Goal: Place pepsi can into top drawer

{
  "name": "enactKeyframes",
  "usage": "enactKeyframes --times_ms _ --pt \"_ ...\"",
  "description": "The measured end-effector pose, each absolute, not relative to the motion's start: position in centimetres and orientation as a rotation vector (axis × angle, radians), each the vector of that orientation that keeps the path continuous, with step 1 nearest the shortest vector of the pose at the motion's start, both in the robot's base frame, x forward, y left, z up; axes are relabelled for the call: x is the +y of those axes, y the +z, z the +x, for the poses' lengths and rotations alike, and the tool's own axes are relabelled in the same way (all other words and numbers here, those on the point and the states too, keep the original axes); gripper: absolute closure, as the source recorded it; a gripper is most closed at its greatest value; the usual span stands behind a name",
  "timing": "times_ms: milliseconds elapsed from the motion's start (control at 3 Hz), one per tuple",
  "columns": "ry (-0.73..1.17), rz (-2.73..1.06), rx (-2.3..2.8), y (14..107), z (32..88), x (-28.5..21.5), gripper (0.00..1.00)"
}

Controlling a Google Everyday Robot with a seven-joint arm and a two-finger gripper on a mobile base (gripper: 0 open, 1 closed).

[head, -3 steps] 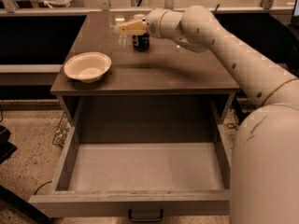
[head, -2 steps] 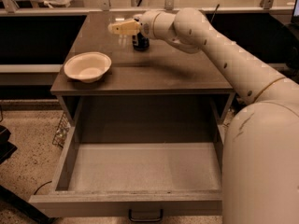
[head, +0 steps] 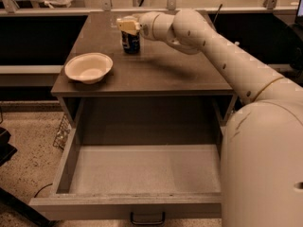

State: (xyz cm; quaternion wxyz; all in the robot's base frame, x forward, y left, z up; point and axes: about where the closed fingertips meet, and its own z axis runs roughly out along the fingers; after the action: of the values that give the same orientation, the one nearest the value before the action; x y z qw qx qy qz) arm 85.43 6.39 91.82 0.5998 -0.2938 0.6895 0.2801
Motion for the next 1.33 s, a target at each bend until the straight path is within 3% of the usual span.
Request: enactKeyframes --times_ms 667,1333 --pt "0.662 -0.687 1.596 91.7 85.4 7.0 0.95" --pt "0.677 -0.751 1.486 98.9 81.1 5.7 1.00"
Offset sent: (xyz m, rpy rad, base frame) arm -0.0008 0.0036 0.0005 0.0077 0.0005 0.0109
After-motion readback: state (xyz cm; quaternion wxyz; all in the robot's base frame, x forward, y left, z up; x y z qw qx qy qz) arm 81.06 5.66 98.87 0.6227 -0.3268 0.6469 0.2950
